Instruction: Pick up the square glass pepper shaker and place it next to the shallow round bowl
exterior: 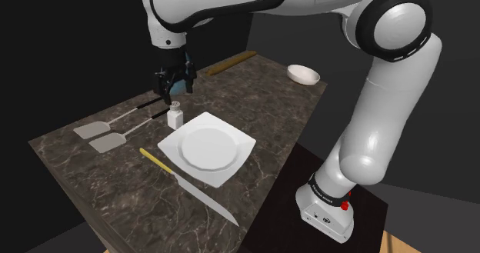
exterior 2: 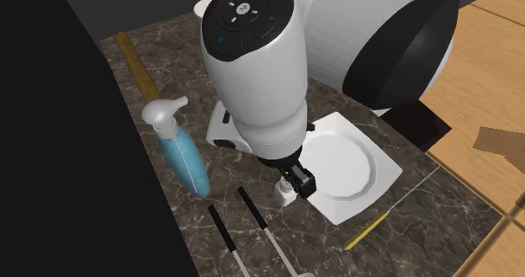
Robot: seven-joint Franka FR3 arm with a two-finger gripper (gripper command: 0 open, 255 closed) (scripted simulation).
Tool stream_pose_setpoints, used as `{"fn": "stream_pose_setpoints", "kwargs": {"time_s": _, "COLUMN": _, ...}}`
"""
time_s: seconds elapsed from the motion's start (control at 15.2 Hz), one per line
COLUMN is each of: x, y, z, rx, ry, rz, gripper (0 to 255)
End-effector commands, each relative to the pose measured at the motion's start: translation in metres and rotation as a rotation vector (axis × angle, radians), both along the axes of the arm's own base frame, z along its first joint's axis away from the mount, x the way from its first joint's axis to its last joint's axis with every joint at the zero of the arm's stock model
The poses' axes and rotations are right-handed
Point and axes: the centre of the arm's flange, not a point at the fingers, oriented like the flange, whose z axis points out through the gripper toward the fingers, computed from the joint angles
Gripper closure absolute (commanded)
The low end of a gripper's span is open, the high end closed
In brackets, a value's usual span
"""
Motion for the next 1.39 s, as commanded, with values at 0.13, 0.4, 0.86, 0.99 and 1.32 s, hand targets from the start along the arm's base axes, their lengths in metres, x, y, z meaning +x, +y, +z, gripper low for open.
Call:
{"fn": "stream_pose_setpoints", "kwargs": {"time_s": 0.13, "x": 0.021, "y": 0.024, "z": -0.021, "rx": -0.010, "ry": 0.013, "rz": 0.006, "gripper": 0}}
{"fn": "stream_pose_setpoints", "kwargs": {"time_s": 0.4, "x": 0.016, "y": 0.023, "z": -0.042, "rx": -0.010, "ry": 0.013, "rz": 0.006, "gripper": 0}}
{"fn": "stream_pose_setpoints", "kwargs": {"time_s": 0.86, "x": 0.013, "y": 0.022, "z": -0.055, "rx": -0.010, "ry": 0.013, "rz": 0.006, "gripper": 0}}
{"fn": "stream_pose_setpoints", "kwargs": {"time_s": 0.99, "x": 0.013, "y": 0.022, "z": -0.055, "rx": -0.010, "ry": 0.013, "rz": 0.006, "gripper": 0}}
{"fn": "stream_pose_setpoints", "kwargs": {"time_s": 1.32, "x": 0.013, "y": 0.022, "z": -0.055, "rx": -0.010, "ry": 0.013, "rz": 0.006, "gripper": 255}}
